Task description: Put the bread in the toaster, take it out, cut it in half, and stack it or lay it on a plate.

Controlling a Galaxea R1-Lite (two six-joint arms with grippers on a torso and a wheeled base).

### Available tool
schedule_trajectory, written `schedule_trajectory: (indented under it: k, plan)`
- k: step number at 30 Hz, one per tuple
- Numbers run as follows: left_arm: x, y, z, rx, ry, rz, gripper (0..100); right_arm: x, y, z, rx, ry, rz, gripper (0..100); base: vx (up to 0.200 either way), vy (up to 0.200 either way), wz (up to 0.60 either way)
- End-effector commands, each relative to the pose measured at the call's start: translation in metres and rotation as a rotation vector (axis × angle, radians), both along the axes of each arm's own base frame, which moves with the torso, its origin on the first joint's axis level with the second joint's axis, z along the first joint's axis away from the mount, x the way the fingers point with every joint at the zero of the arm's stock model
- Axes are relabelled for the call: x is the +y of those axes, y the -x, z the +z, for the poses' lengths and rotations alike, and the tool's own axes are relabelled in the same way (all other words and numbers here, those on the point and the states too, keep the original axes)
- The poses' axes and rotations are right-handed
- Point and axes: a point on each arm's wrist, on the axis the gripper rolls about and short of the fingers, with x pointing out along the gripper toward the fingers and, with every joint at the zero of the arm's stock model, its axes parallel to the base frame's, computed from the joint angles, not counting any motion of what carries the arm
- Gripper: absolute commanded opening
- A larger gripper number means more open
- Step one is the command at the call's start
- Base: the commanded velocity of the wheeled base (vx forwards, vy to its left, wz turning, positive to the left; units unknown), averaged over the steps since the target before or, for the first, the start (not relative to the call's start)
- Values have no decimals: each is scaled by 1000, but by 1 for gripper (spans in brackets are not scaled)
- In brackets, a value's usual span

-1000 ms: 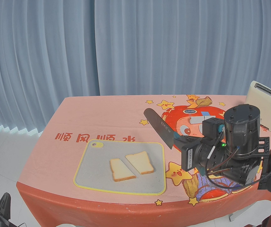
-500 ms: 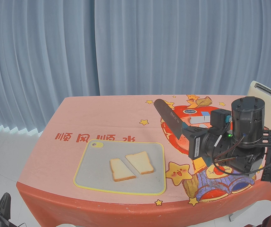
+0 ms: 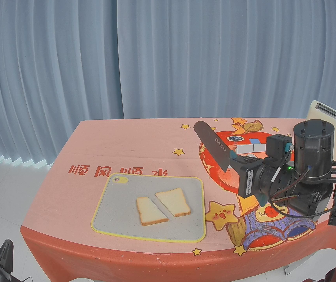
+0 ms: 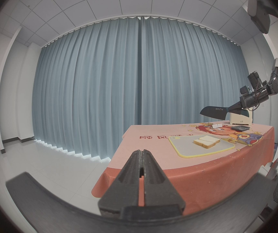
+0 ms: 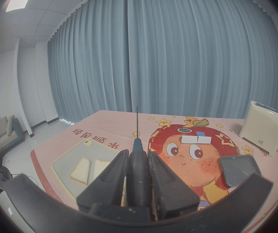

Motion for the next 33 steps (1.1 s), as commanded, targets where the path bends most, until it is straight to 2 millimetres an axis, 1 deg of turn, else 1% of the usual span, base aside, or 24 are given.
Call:
schedule_trajectory:
  k: [1,3,4,5,8,16,22,29,33]
  plan:
    - [0,0,-5,7,1,0,0,-5,2,3,-8,-11,-8,0,0,0,0]
    - [0,0,-5,7,0,1,0,-12,2,2,-4,-6,-28,0,0,0,0]
    - [0,0,-5,7,0,1,0,-12,2,2,-4,-6,-28,0,0,0,0]
    - [0,0,-5,5,1,0,0,-17,2,3,-8,-12,-42,0,0,0,0]
    - [0,0,-5,7,1,1,0,-24,3,4,-12,-15,-56,0,0,0,0]
    - [0,0,-5,7,0,0,0,-34,-2,4,-11,-11,-98,0,0,0,0]
    - [0,0,-5,5,0,1,0,-38,1,1,-5,-4,-105,0,0,0,0]
    - [0,0,-5,5,0,0,0,-43,5,5,-16,-19,-110,0,0,0,0]
    - [0,0,-5,7,0,1,0,-50,7,0,-4,-7,-128,0,0,0,0]
